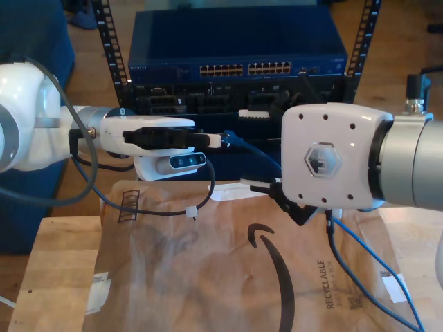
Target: Grab the cable and plug it in
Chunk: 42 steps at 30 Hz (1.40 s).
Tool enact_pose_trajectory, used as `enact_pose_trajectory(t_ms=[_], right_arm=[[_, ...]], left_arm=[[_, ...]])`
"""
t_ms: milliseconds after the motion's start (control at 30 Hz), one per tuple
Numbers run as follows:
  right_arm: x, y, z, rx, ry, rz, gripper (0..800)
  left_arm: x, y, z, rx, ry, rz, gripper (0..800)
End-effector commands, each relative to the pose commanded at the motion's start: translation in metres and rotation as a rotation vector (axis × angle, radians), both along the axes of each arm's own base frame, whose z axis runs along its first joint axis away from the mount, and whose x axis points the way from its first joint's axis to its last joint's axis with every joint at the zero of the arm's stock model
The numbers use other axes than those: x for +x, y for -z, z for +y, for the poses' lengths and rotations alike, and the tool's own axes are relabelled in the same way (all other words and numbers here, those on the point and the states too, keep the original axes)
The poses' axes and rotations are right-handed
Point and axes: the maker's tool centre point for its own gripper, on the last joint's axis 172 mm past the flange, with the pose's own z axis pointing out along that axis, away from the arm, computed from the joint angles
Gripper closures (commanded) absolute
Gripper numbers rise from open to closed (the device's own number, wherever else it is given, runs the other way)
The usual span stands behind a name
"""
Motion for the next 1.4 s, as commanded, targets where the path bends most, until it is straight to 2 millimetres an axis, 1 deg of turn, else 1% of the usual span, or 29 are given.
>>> enact_pose_trajectory(t_ms=[33, 100, 133, 200, 367, 433, 467, 567, 667, 1200, 1400], right_arm=[[0.0000, 0.0000, 0.0000, 0.000, 0.000, 0.000, 144], [0.0003, -0.0003, -0.0002, 0.002, 0.002, 0.001, 219], [0.0003, -0.0003, -0.0002, 0.003, 0.003, 0.002, 225], [0.0003, -0.0003, -0.0002, 0.006, 0.004, 0.005, 282], [0.0003, -0.0003, -0.0002, 0.006, 0.004, 0.005, 346], [0.0005, -0.0006, -0.0004, 0.007, 0.006, 0.006, 403], [0.0007, 0.0001, -0.0003, 0.006, 0.006, 0.007, 417], [0.0019, 0.0031, 0.0006, 0.003, 0.007, 0.014, 437], [0.0024, 0.0050, 0.0010, 0.000, 0.007, 0.018, 466], [0.0011, -0.0008, 0.0009, 0.008, 0.005, 0.008, 472], [0.0003, 0.0004, 0.0011, 0.007, 0.003, 0.009, 540]], left_arm=[[-0.0003, 0.0000, -0.0005, -0.001, 0.001, -0.001, 766], [-0.0010, 0.0006, -0.0011, -0.001, 0.003, 0.002, 766], [-0.0020, 0.0009, -0.0016, -0.003, 0.005, 0.005, 766], [-0.0023, 0.0009, -0.0021, -0.003, 0.007, 0.005, 761], [-0.0044, 0.0004, -0.0033, -0.004, 0.016, 0.007, 751], [-0.0046, -0.0001, -0.0033, -0.004, 0.016, 0.004, 752], [-0.0049, -0.0004, -0.0032, -0.005, 0.017, 0.005, 751], [-0.0051, -0.0009, -0.0032, -0.005, 0.017, 0.003, 751], [-0.0101, -0.0004, -0.0091, -0.004, 0.035, 0.007, 751], [-0.0068, -0.0018, -0.0075, -0.002, 0.024, -0.001, 752], [-0.0068, -0.0010, -0.0074, -0.002, 0.024, 0.002, 752]])
